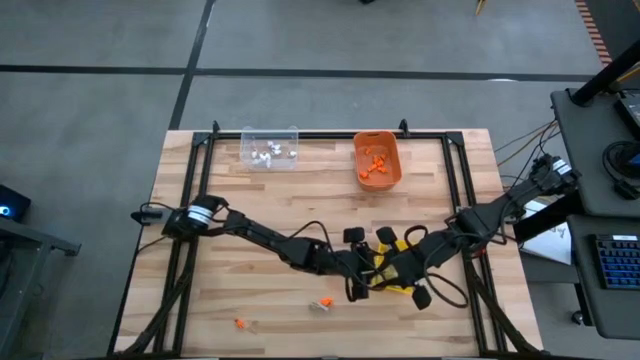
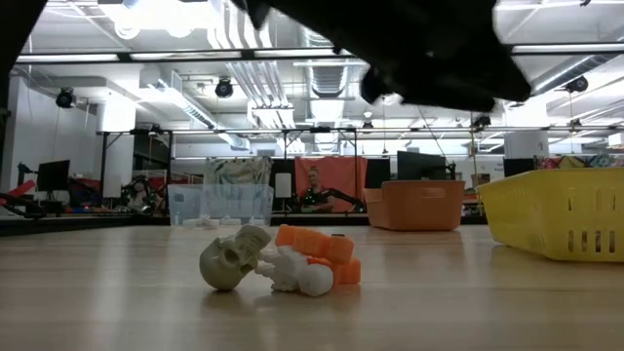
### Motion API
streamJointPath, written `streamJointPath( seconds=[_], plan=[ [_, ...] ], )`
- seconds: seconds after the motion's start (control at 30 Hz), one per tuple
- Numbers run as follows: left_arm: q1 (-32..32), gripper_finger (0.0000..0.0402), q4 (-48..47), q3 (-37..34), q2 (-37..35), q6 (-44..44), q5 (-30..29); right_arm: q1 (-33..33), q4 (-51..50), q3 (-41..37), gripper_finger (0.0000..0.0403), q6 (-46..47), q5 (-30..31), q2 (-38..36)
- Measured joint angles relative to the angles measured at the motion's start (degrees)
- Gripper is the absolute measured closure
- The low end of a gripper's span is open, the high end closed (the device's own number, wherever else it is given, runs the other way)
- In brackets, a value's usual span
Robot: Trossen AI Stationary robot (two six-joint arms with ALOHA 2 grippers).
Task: Sort Halloween decoration
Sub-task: Put the orange skeleton toy into the yellow bin
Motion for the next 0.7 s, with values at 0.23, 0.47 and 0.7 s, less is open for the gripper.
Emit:
streamJointPath(
  seconds=[0.23, 0.47, 0.7],
  plan=[
    [-3.6, 0.021, -15.7, -0.1, -6.1, -0.1, -11.7, -0.1, 3.5, 0.0, 0.0323, -1.6, 0.3, -0.9],
    [-6.9, 0.0217, -34.8, -0.2, -9.9, -8.3, -18.3, -0.2, 7.7, 0.0, 0.0323, -2.0, 1.1, 0.5],
    [-10.8, 0.0232, -50.4, -0.3, -11.5, -18.5, -19.5, -0.1, 8.0, -0.1, 0.0323, -2.3, 5.6, 2.4]
  ],
)
